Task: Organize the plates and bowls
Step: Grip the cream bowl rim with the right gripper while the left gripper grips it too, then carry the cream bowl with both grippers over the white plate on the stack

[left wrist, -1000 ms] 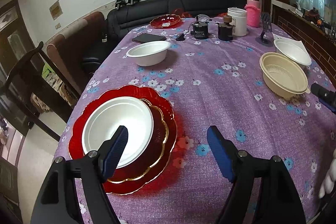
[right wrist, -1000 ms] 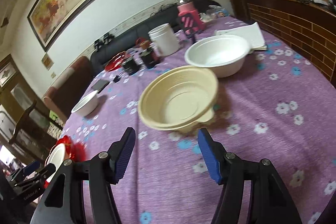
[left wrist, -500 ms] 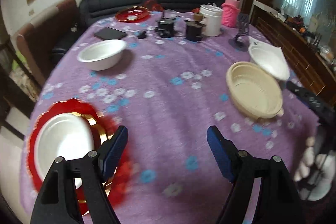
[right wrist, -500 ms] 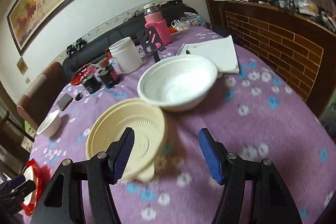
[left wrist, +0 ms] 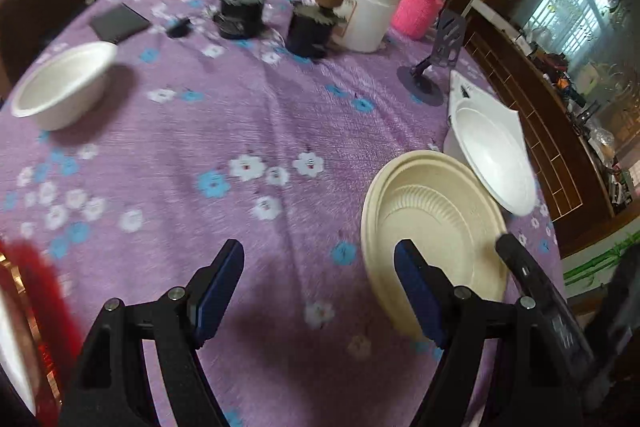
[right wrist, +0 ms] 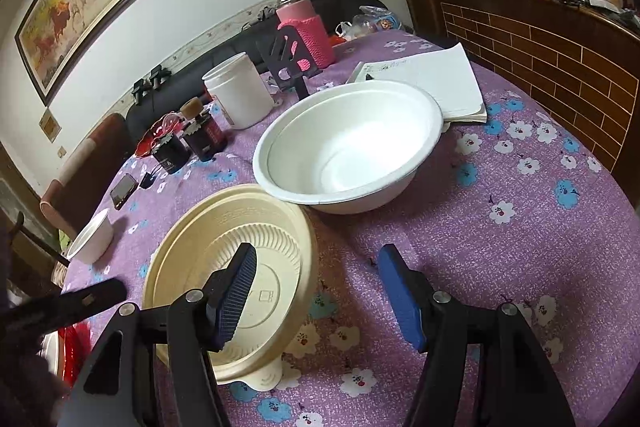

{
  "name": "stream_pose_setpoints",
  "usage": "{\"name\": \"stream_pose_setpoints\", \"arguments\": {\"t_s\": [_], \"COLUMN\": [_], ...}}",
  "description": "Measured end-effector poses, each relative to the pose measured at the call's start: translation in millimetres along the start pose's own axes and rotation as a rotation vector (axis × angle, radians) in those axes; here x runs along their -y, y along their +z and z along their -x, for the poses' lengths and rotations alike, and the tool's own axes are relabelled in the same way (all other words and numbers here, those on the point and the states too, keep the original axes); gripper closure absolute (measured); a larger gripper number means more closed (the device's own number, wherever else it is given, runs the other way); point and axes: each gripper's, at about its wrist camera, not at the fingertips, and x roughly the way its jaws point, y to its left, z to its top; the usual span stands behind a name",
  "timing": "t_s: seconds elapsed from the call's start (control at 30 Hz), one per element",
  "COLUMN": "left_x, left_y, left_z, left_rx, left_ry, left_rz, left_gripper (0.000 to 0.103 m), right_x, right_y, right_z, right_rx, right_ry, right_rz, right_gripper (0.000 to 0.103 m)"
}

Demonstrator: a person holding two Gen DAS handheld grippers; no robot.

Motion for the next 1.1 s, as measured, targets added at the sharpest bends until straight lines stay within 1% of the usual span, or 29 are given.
{"name": "stream_pose_setpoints", "arguments": {"t_s": [0.1, 0.17, 0.27, 0.33, 0.4, 0.43, 0.47, 0.5, 0.53, 0.63, 0.7, 0.87, 0.93, 1.0, 1.1], "left_x": [5, 8, 9, 13, 18, 20, 22, 24, 25, 28, 29, 31, 33, 33, 32], "left_y": [5, 8, 11, 11, 11, 10, 10, 10, 9, 6, 3, -4, -5, -7, -13], "left_z": [-18, -30, -38, -42, -44, -44, -45, -46, -47, -47, -45, -39, -37, -35, -26], "left_rx": [-0.027, -0.043, -0.051, -0.054, -0.059, -0.052, -0.054, -0.066, -0.073, -0.075, -0.084, -0.08, -0.074, -0.072, -0.045], "left_ry": [-0.003, 0.01, 0.013, 0.017, 0.026, 0.033, 0.026, 0.009, 0.002, -0.002, -0.013, -0.014, -0.013, -0.015, 0.019], "left_rz": [-0.003, -0.008, -0.02, -0.038, -0.061, -0.072, -0.083, -0.09, -0.092, -0.103, -0.098, -0.11, -0.115, -0.118, -0.137], "left_gripper": [0.027, 0.027, 0.032, 0.042, 0.051, 0.059, 0.063, 0.072, 0.076, 0.08, 0.08, 0.08, 0.081, 0.083, 0.084], "right_x": [-2, -3, -3, -3, -3, -3, -2, -2, -2, -1, -1, -5, -7, -12, -23], "right_y": [-1, -2, -3, -4, -5, -5, -5, -6, -5, -6, -7, -8, -9, -12, -16], "right_z": [-7, -13, -17, -20, -22, -23, -24, -25, -25, -27, -28, -29, -28, -27, -23], "right_rx": [-0.026, -0.05, -0.072, -0.08, -0.088, -0.091, -0.095, -0.097, -0.1, -0.107, -0.112, -0.12, -0.121, -0.122, -0.101], "right_ry": [0.006, 0.009, 0.013, 0.011, 0.011, 0.012, 0.013, 0.015, 0.019, 0.029, 0.034, 0.047, 0.058, 0.077, 0.068], "right_rz": [-0.002, -0.003, -0.009, -0.008, -0.01, -0.011, -0.012, -0.014, -0.016, -0.023, -0.024, -0.016, -0.007, 0.012, 0.072], "right_gripper": [0.037, 0.038, 0.042, 0.045, 0.051, 0.053, 0.056, 0.061, 0.063, 0.066, 0.069, 0.07, 0.074, 0.082, 0.084]}}
